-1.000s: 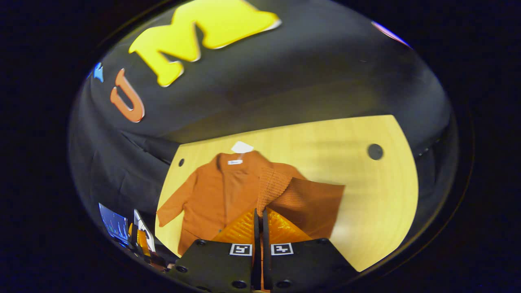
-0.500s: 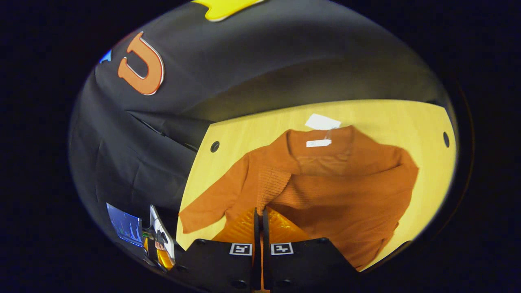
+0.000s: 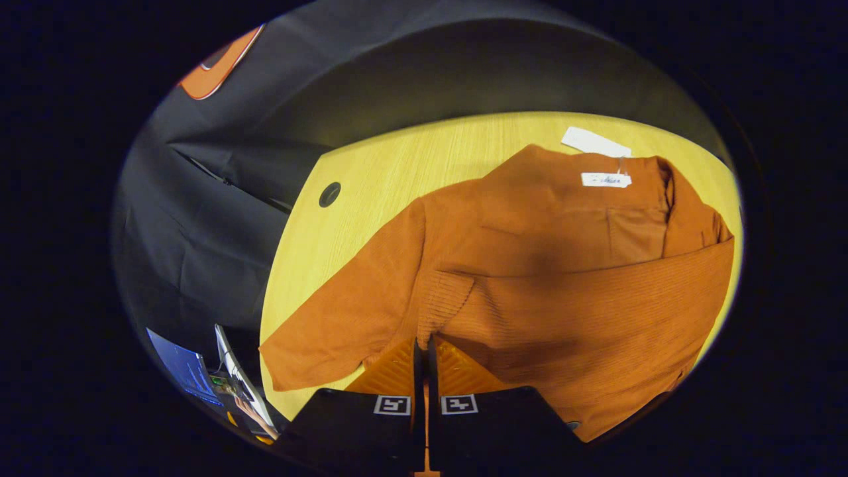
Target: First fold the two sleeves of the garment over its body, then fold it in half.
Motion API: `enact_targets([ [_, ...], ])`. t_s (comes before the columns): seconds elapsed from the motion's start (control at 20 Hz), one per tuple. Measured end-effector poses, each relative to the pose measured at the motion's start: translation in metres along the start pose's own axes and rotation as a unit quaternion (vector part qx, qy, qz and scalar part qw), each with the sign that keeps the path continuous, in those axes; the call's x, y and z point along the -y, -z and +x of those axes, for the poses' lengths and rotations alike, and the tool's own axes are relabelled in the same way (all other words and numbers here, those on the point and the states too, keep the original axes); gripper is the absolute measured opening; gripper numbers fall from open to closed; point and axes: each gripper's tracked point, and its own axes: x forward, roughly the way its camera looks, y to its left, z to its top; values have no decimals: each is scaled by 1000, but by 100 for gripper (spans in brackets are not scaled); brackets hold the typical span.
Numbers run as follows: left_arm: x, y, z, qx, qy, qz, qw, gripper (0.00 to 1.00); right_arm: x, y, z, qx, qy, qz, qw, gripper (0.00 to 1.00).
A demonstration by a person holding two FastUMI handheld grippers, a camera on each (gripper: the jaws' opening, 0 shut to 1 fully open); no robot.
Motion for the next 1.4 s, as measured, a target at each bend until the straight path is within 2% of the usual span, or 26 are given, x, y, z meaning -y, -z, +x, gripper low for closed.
enact_targets([
  [0.2, -24, 17, -2, -18, -14, -7, 1000, 98, 0, 0, 10, -1, 32, 3, 999, 2],
  [0.3, -36, 21, -6, -23, -21, -19, 999, 98, -5, -8, 9, 10, 29, 2, 1000, 6],
  [0.4, -47, 27, -2, -32, -33, -24, 999, 98, -13, -17, -3, 25, 8, 4, 1000, 8],
  [0.45, -54, 30, 1, -38, -40, -27, 998, 98, -21, -17, -6, 31, -3, 5, 1000, 23],
  [0.55, -73, 33, 8, -39, -66, -32, 997, 98, -16, -21, -24, 43, 0, -3, 999, 51],
  [0.6, -79, 35, 13, -41, -73, -37, 996, 98, -13, -21, -32, 47, 2, -5, 999, 51],
  [0.7, -92, 43, 23, -57, -90, -51, 993, 98, -10, -15, -54, 47, -2, -16, 999, 78],
  [0.75, -96, 49, 29, -68, -95, -63, 991, 98, -6, -12, -67, 49, -6, -22, 999, 86],
  [0.85, -105, 61, 42, -93, -105, -89, 986, 98, 9, -1, -94, 55, -4, -38, 998, 89],
  [0.9, -112, 66, 49, -101, -112, -100, 983, 98, 22, 2, -108, 67, 10, -47, 997, 98],
  [0.95, -123, 71, 57, -111, -125, -110, 980, 98, 35, 9, -123, 74, 22, -57, 995, 99],
  [1.0, -131, 76, 64, -124, -135, -120, 976, 98, 46, 16, -136, 82, 27, -66, 994, 94],
  [1.1, -148, 87, 78, -157, -155, -138, 966, 98, 70, 34, -163, 96, 33, -68, 993, 99],
  [1.25, -162, 110, 95, -214, -162, -172, 948, 98, 118, 74, -202, 100, 45, -52, 993, 99],
  [1.4, -171, 131, 106, -268, -170, -204, 926, 98, 180, 113, -242, 108, 85, -37, 990, 99],
])
